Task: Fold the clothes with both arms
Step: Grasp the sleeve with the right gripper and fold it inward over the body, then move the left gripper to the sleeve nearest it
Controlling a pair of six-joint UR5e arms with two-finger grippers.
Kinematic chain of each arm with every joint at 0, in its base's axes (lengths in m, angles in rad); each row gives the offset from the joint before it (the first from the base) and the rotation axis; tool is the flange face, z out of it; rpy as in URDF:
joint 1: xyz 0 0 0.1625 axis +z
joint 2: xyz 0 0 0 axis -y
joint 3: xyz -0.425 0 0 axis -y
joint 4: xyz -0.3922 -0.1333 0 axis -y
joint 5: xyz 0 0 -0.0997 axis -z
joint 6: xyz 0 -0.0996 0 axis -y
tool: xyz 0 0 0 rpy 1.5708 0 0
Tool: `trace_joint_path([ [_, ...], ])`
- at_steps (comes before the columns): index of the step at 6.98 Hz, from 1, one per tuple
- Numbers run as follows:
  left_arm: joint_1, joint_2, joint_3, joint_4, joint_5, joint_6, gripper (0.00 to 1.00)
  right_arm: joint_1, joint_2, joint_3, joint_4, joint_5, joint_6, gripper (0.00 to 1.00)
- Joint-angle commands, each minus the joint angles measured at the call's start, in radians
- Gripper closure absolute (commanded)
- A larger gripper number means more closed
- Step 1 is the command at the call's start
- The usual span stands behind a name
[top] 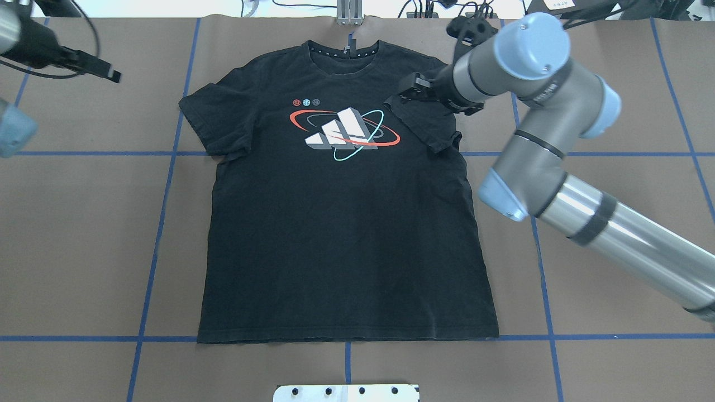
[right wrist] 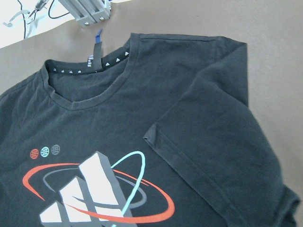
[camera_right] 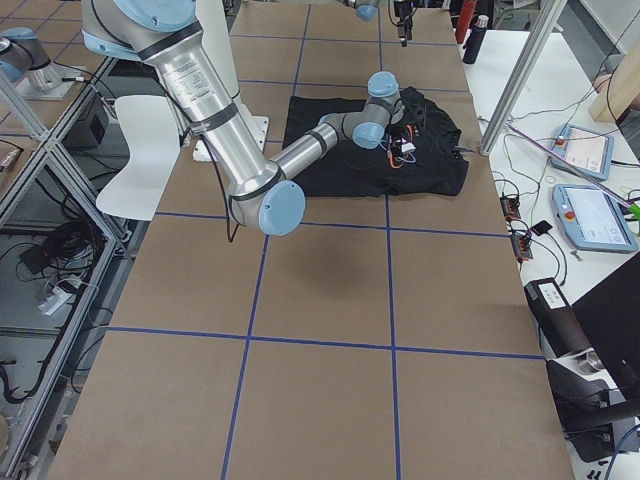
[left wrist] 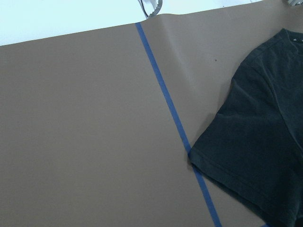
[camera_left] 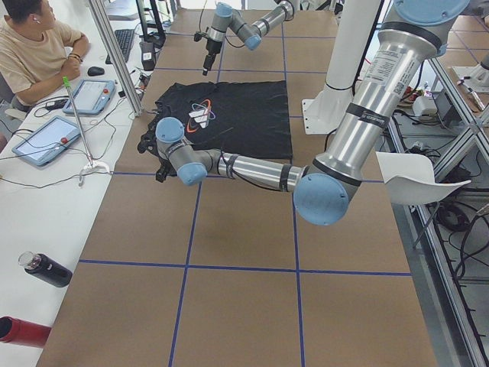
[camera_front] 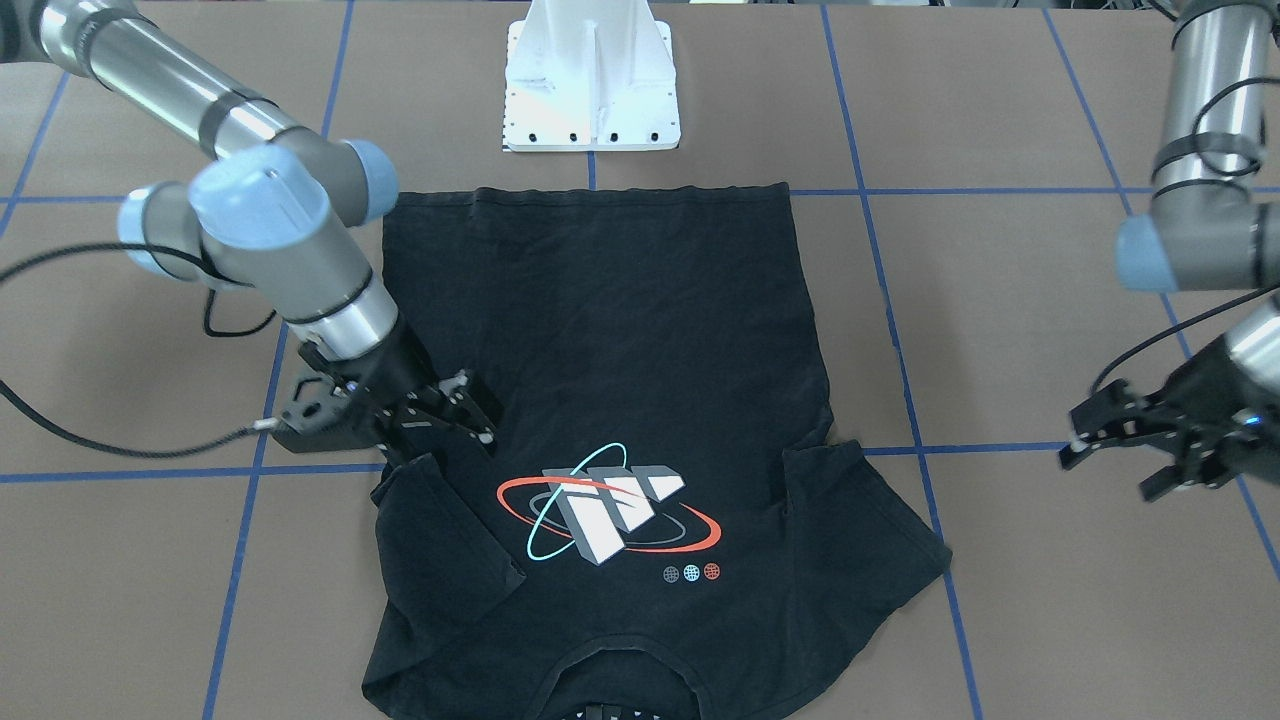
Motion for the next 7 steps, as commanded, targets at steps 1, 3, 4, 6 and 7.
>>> trace_joint_path([
  [1,0.058,-0.131,0.195,-0.08,0.042,-0.106,0.08,0.021,-0.179,0.165,-0.003,0.026,-0.009,0.02],
  [3,0.083,-0.169,0.313,-0.233,0.046,-0.353,0.26,0.019,-0.196,0.176,-0.003,0.02,-0.001,0.02],
  [4,0.109,-0.17,0.361,-0.279,0.093,-0.36,0.26,0.019,-0.198,0.173,-0.003,0.019,-0.009,0.03],
  [6,0.144,-0.178,0.366,-0.281,0.13,-0.368,0.4,0.018,-0.198,0.176,-0.003,0.006,-0.009,0.04],
  [7,0.153,-0.179,0.366,-0.281,0.131,-0.368,0.44,0.019,-0.198,0.173,-0.003,0.006,-0.009,0.04],
])
